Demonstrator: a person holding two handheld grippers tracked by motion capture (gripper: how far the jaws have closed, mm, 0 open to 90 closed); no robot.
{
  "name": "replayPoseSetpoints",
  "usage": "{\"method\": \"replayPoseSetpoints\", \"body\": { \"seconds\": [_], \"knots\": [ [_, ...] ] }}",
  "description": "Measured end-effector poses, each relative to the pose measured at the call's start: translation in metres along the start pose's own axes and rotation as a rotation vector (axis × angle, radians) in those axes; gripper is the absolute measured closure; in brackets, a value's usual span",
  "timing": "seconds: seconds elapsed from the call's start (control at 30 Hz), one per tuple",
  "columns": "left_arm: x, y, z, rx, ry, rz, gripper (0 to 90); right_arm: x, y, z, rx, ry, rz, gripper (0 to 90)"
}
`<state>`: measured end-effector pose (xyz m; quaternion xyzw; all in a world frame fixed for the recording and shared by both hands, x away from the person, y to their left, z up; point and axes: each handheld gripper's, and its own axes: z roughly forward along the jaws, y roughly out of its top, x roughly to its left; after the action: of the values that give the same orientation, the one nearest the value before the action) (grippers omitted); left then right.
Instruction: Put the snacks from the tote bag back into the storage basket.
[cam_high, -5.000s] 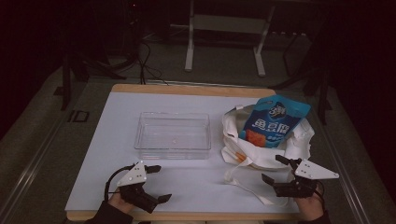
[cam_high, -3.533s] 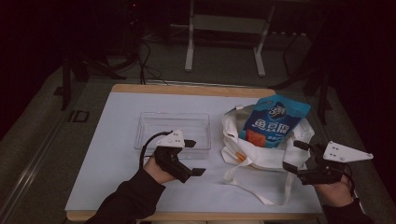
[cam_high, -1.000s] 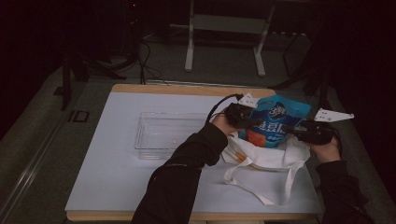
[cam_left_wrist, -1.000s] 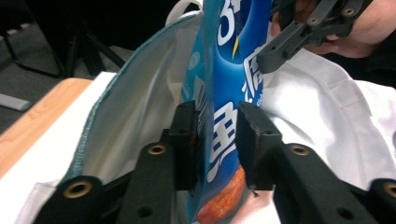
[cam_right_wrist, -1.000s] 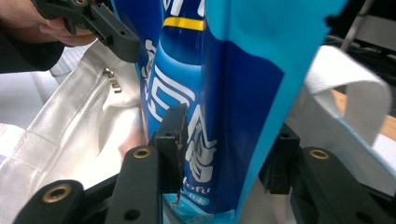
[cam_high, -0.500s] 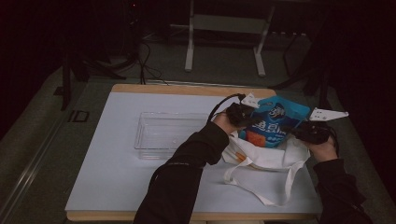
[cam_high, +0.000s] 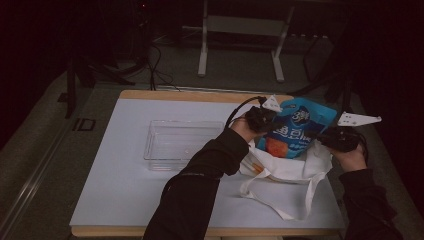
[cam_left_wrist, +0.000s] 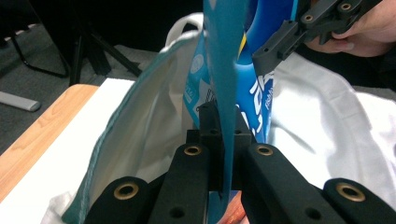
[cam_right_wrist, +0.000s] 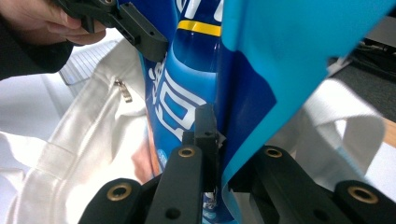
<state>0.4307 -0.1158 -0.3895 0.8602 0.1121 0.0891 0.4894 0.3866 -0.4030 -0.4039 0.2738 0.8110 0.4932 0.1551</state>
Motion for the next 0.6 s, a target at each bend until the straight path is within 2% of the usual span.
{"method": "replayPoseSetpoints", "body": {
  "seconds": [0.1, 0.6],
  "knots": [
    [-0.002, 0.006, -0.004, -0.004, 0.009, 0.008, 90.0, 0.001, 0.005, -0.005, -0.009, 0.003, 0.003, 85.7],
    [-0.007, 0.033, -0.032, -0.03, 0.015, 0.027, 90.0, 0.009, 0.039, -0.023, -0.034, 0.009, -0.045, 87.5]
  ]
}}
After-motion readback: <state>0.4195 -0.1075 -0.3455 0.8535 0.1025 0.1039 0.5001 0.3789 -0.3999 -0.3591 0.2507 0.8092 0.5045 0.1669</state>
